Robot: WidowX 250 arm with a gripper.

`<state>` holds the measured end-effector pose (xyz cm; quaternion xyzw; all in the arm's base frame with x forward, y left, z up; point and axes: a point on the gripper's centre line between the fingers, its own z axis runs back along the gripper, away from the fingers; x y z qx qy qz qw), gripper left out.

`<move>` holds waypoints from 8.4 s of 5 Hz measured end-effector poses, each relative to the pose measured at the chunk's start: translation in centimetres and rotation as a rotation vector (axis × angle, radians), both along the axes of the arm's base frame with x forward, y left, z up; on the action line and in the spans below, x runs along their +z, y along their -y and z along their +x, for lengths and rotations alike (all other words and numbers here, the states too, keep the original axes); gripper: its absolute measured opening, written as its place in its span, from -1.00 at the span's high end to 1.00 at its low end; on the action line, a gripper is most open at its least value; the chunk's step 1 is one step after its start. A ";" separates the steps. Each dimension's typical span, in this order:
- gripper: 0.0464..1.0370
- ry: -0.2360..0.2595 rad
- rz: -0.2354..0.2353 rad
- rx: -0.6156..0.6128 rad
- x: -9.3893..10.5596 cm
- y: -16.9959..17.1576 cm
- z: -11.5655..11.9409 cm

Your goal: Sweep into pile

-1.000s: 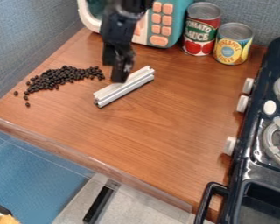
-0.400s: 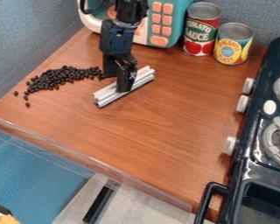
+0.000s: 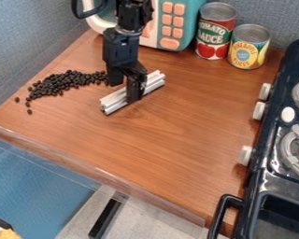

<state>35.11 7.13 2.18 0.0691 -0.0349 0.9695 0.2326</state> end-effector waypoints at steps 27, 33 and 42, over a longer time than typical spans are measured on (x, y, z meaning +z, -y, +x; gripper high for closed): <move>0.39 -0.091 -0.013 -0.937 1.8 -13.1 -13.4; 0.39 -0.091 -0.022 -0.963 0.8 -12.5 -11.8; 0.39 -0.103 -0.073 -1.006 -0.2 -10.7 -10.4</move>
